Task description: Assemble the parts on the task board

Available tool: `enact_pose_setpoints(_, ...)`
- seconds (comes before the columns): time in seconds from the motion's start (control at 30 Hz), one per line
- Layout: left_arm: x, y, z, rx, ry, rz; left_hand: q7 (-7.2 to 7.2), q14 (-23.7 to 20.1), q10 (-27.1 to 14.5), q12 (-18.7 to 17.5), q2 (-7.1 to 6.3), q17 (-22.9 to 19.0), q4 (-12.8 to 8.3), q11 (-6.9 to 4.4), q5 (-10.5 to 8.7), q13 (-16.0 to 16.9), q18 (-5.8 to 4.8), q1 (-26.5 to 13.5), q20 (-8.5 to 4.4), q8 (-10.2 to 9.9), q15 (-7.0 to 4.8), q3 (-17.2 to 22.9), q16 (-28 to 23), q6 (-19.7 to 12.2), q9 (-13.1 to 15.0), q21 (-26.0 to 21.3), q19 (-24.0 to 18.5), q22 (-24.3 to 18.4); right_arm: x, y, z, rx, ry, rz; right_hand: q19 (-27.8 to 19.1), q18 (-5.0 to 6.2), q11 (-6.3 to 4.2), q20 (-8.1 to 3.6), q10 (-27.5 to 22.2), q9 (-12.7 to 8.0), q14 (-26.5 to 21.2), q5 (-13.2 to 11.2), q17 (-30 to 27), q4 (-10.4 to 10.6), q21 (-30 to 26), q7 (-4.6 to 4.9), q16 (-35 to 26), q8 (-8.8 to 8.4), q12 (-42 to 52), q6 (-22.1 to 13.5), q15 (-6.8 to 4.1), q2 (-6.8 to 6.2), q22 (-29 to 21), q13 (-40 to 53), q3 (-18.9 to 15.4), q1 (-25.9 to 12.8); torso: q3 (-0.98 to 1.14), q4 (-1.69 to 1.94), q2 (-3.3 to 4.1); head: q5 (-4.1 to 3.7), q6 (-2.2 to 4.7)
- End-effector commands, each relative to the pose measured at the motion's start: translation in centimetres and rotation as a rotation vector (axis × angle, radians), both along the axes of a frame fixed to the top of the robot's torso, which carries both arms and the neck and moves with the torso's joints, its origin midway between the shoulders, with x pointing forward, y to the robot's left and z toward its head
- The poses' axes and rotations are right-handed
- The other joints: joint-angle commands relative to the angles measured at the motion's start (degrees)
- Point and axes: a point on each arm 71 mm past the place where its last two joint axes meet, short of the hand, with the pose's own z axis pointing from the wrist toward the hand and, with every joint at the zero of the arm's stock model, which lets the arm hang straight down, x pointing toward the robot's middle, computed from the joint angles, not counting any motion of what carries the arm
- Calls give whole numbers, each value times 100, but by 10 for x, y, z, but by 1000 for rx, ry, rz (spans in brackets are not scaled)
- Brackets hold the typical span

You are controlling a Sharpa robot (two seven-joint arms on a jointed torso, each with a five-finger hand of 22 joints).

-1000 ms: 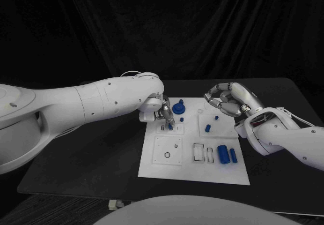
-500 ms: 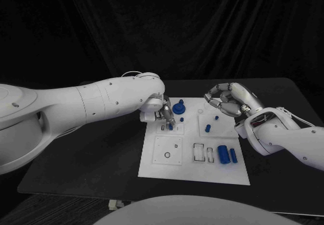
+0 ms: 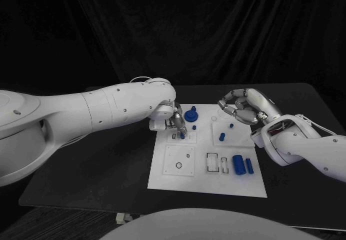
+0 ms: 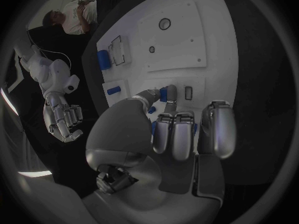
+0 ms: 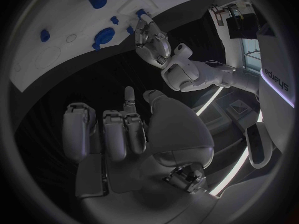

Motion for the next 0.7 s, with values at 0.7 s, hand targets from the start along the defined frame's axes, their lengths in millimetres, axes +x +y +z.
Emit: enact_pose_setpoints(0.7,0,2,-3,24,17,11,-71,595,597,20,101,1505,-871,6,-735,1509,14,7,-9,-23,-14,1178,37,22,25,-50,235,1142,0,0,-2,-10,22,-8,14,45,-20,-22,616,-16,605,-38,1510,5,-61,-4,15,25,15,-37,-19,6,1151,1507,39,78,1,0,0,-5,1)
